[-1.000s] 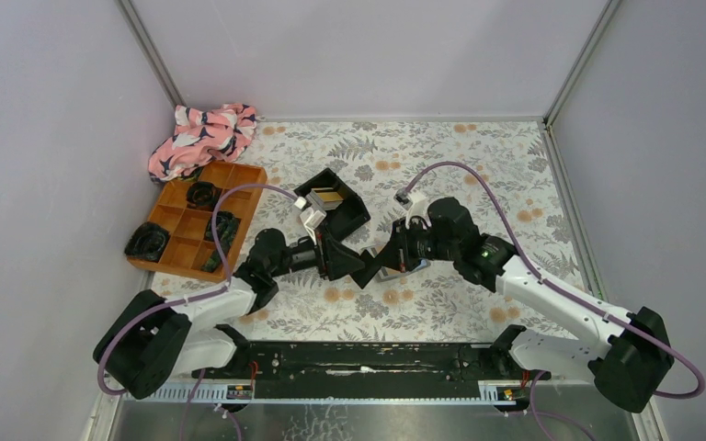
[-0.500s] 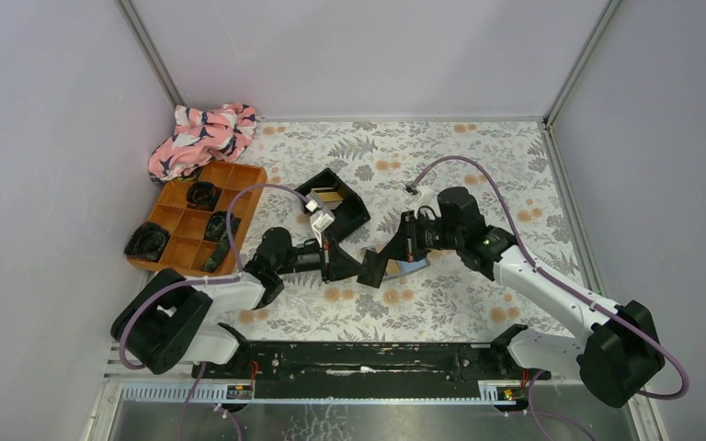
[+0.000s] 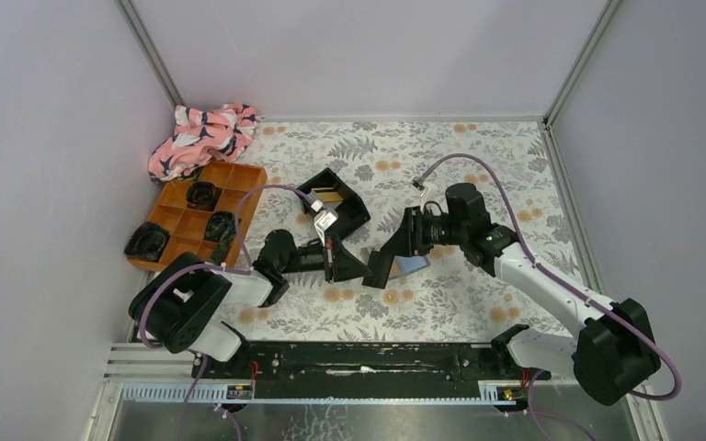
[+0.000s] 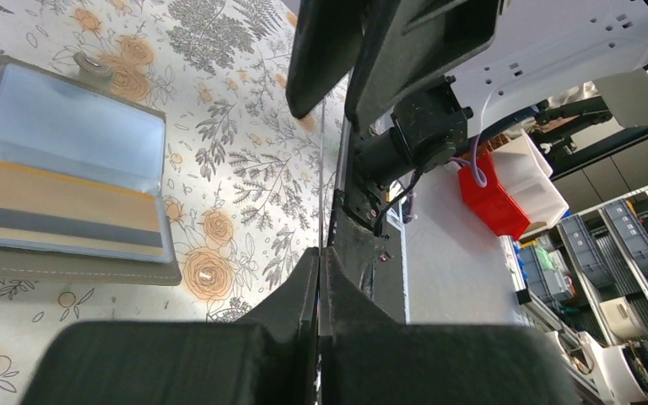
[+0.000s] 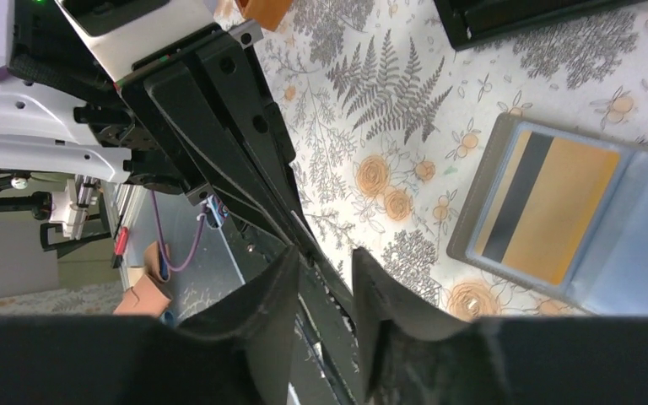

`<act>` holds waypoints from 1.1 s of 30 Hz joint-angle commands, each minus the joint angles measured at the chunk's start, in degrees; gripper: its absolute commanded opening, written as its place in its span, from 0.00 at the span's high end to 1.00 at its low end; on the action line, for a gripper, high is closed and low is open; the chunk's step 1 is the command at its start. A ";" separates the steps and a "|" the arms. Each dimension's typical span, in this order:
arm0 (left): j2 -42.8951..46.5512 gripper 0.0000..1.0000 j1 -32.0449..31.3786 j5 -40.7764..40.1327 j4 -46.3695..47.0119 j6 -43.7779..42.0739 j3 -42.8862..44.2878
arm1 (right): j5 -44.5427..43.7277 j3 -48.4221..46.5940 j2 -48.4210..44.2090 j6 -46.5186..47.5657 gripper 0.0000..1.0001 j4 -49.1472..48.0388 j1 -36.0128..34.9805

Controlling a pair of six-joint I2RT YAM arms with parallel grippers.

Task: Put the credit cards into the card holder
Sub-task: Pick up the credit card from the storage box.

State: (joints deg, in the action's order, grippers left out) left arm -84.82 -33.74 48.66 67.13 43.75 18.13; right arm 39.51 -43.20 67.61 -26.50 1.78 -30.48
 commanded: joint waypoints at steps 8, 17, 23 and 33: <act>-2.10 1.00 -6.44 -26.17 3.42 5.54 -0.61 | -15.81 2.95 -6.97 2.31 0.54 -2.39 3.63; -4.50 1.00 -22.07 -59.60 -24.01 9.43 13.10 | -39.28 3.26 -6.26 6.16 0.59 2.08 3.61; -6.10 1.00 -23.81 -69.23 -28.52 18.48 14.20 | -46.98 3.20 -4.21 7.61 0.89 1.87 3.54; -7.65 1.00 -24.07 -74.68 -35.42 25.18 16.05 | -48.79 4.88 -0.77 7.08 0.85 -1.77 3.56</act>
State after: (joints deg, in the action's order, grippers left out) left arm -91.44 -57.41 -20.62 35.09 65.12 32.49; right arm -6.94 -37.45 65.34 -20.14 2.26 -26.98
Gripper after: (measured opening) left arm 0.011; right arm 0.146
